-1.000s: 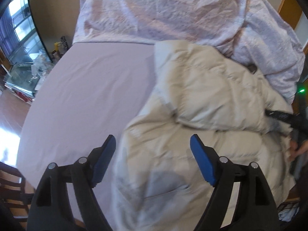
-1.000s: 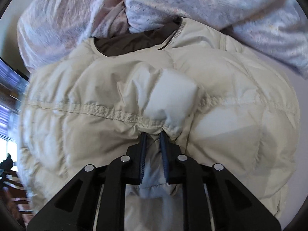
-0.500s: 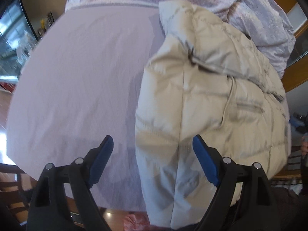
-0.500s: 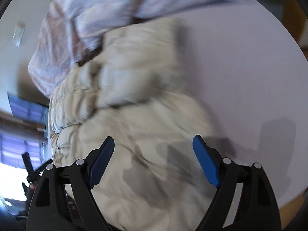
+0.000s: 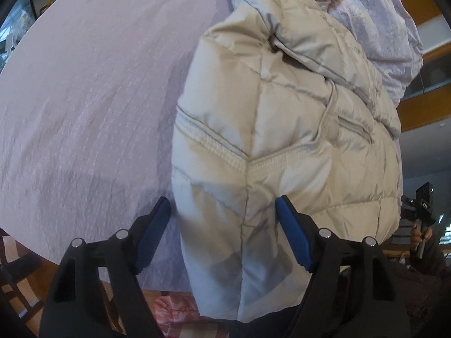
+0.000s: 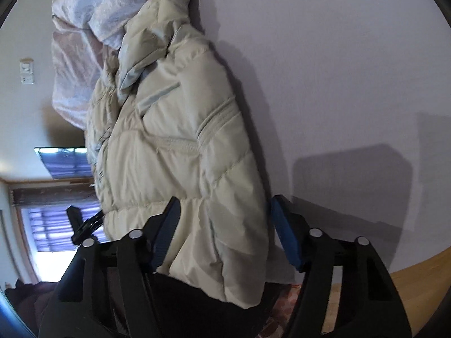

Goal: Fold large clothes

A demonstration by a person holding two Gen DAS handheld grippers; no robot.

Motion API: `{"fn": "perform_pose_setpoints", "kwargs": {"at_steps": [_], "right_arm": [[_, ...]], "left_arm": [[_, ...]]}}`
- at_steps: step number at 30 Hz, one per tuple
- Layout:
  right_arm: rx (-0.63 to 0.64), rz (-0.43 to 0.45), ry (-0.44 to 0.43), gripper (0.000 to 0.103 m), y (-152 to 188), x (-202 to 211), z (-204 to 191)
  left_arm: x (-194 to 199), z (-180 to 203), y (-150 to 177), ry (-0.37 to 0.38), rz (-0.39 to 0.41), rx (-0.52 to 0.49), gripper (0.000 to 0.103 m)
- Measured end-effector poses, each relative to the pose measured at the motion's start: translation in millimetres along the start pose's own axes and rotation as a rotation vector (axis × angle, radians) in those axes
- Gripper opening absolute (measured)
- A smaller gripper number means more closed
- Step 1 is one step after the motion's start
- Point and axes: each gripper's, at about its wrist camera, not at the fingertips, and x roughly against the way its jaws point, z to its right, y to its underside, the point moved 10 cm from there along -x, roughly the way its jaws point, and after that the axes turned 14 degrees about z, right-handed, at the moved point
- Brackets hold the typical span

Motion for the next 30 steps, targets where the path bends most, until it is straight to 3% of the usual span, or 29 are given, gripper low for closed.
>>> {"fn": "perform_pose_setpoints", "kwargs": {"at_steps": [3, 12, 20, 22, 23, 26, 28, 30], "right_arm": [[0.011, -0.043, -0.031, 0.057, 9, -3, -3], [0.039, -0.126, -0.082, 0.057, 25, -12, -15], [0.018, -0.146, -0.107, 0.057, 36, -16, -18], [0.012, -0.15, -0.111, 0.055, 39, -17, -18], [0.01, -0.151, -0.111, 0.05, 40, -19, -19], [0.024, -0.147, -0.105, 0.019, 40, -22, -22], [0.053, -0.129, -0.116, 0.015, 36, -19, -29], [0.08, -0.114, -0.122, 0.013, 31, -17, -38]], "left_arm": [[-1, 6, 3, 0.005, -0.013, -0.018, 0.075], [0, 16, 15, 0.008, -0.029, -0.045, 0.065], [4, 22, 28, 0.021, -0.048, -0.062, 0.064], [3, 25, 31, 0.026, -0.048, -0.056, 0.059], [2, 28, 32, 0.033, -0.045, -0.047, 0.057], [3, 30, 34, 0.049, -0.028, -0.015, 0.041], [5, 32, 32, 0.047, -0.011, -0.015, 0.026], [9, 36, 28, 0.042, 0.005, -0.029, 0.018]]}}
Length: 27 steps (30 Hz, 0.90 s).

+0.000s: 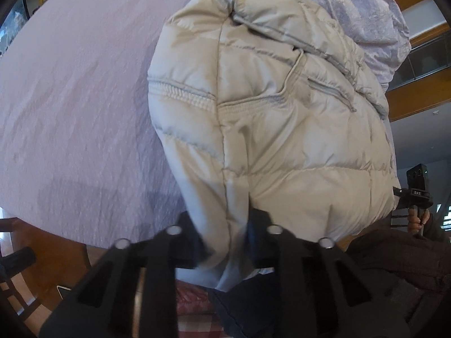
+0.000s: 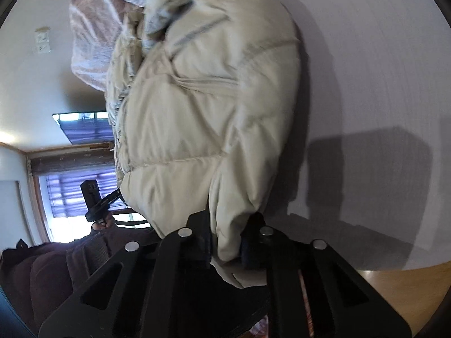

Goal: Fold large clothes

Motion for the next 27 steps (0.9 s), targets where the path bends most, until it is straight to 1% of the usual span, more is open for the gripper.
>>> {"fn": "perform_pose_setpoints", "kwargs": {"at_steps": [1, 4, 10, 16, 24, 27], "right_arm": [[0.019, 0.011, -0.004, 0.013, -4, 3, -5], [0.071, 0.042, -0.008, 0.012, -15, 9, -20], [0.175, 0.105, -0.003, 0.012, -41, 19, -44], [0.26, 0.197, 0.007, 0.011, -71, 29, -66], [0.375, 0.282, 0.06, 0.011, -113, 26, -97], [0.395, 0.319, 0.08, 0.011, -131, 26, -104]], "left_arm": [[2, 3, -3, -0.006, 0.009, -0.017, 0.015], [9, 10, -12, -0.026, 0.03, -0.062, 0.012], [21, 21, -40, -0.049, 0.09, -0.111, 0.01], [32, 28, -71, -0.062, 0.146, -0.141, 0.01], [42, 38, -124, -0.078, 0.233, -0.176, 0.01], [46, 45, -148, -0.083, 0.27, -0.188, 0.01]]}}
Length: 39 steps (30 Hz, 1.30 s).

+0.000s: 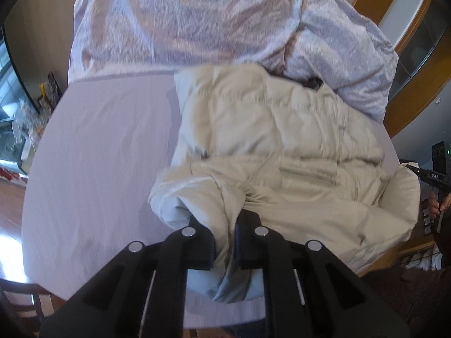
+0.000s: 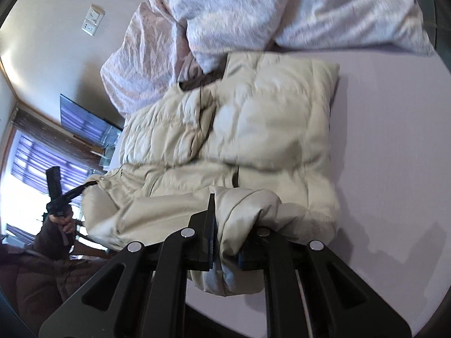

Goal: Fold large clothes

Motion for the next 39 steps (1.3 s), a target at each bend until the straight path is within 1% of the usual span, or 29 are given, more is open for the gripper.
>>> {"fn": "perform_pose_setpoints", "kwargs": {"at_steps": [8, 17, 20, 24, 28, 30, 35, 39], "right_arm": [[0.042, 0.073, 0.09, 0.011, -49, -15, -5], [0.053, 0.134, 0.163, 0.012, -103, -27, -1], [0.048, 0.142, 0.191, 0.011, -118, -35, 2], [0.003, 0.158, 0.243, 0.012, -143, -52, 12], [-0.025, 0.14, 0.313, 0.012, -158, -76, 25], [-0.039, 0.129, 0.338, 0.012, -160, -86, 33], [-0.086, 0.095, 0.396, 0.012, -162, -115, 55], [-0.144, 0.07, 0.423, 0.012, -161, -136, 70]], "left_arm": [[-12, 2, -63, -0.022, 0.068, 0.003, 0.011], [-34, 0, -116, -0.031, 0.11, 0.039, 0.011], [-44, -1, -134, -0.032, 0.123, 0.052, 0.011], [-63, -3, -156, -0.035, 0.141, 0.074, 0.012], [-92, -6, -172, -0.056, 0.127, 0.086, 0.012], [-110, -8, -177, -0.073, 0.111, 0.088, 0.012], [-144, -14, -180, -0.099, 0.072, 0.093, 0.015], [-172, -24, -175, -0.114, 0.031, 0.128, 0.016]]}}
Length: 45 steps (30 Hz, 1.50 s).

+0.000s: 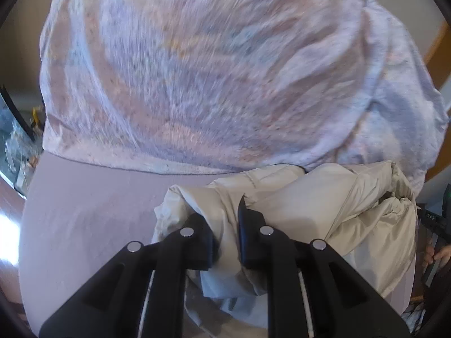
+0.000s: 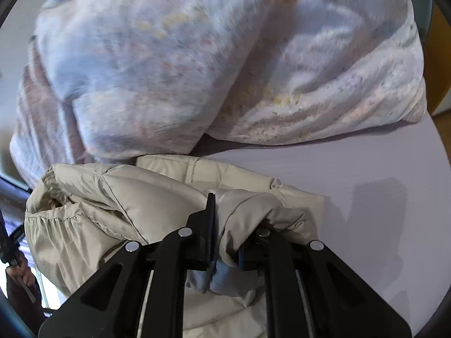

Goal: Fold large clothes

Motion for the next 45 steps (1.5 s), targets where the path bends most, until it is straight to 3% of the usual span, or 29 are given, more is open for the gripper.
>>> {"fn": "perform_pose_setpoints", "kwargs": {"at_steps": [5, 11, 14, 15, 18, 19, 23, 24, 31, 36, 40, 45], "right_arm": [[-0.144, -0.059, 0.007, 0.015, 5, -20, 10], [-0.311, -0.04, -0.078, 0.026, -10, 7, 21], [-0.317, -0.008, -0.096, 0.031, -18, 25, 19], [-0.316, 0.004, -0.1, 0.033, -20, 30, 18], [-0.313, 0.054, -0.102, 0.04, -31, 44, 18], [-0.309, 0.073, -0.099, 0.042, -34, 46, 20], [-0.259, 0.222, -0.042, 0.078, -49, 74, 26], [-0.239, 0.256, -0.045, 0.08, -52, 81, 23], [-0.024, 0.129, -0.083, 0.08, -10, 56, -34], [0.149, 0.043, -0.034, 0.077, 36, 24, -62], [0.249, 0.046, 0.052, 0.077, 49, 7, -64], [0.279, 0.083, 0.115, 0.077, 48, -14, -63]], "left_arm": [[-29, -11, 11, -0.021, -0.057, 0.084, 0.019], [-26, -12, 8, 0.022, -0.082, 0.136, 0.035], [-18, -11, 3, 0.027, -0.072, 0.135, 0.051], [-15, -9, 0, 0.028, -0.063, 0.134, 0.062], [2, -11, -16, -0.015, 0.012, 0.096, 0.089], [9, -12, -24, -0.033, 0.044, 0.078, 0.092], [28, -9, -35, -0.016, 0.08, 0.068, 0.092], [31, -7, -32, -0.013, 0.081, 0.057, 0.092], [30, 30, 7, 0.015, 0.055, -0.021, 0.092], [18, 49, 32, -0.003, 0.051, -0.094, 0.092], [2, 52, 48, -0.051, 0.044, -0.137, 0.092], [-19, 47, 52, -0.101, 0.072, -0.128, 0.095]]}}
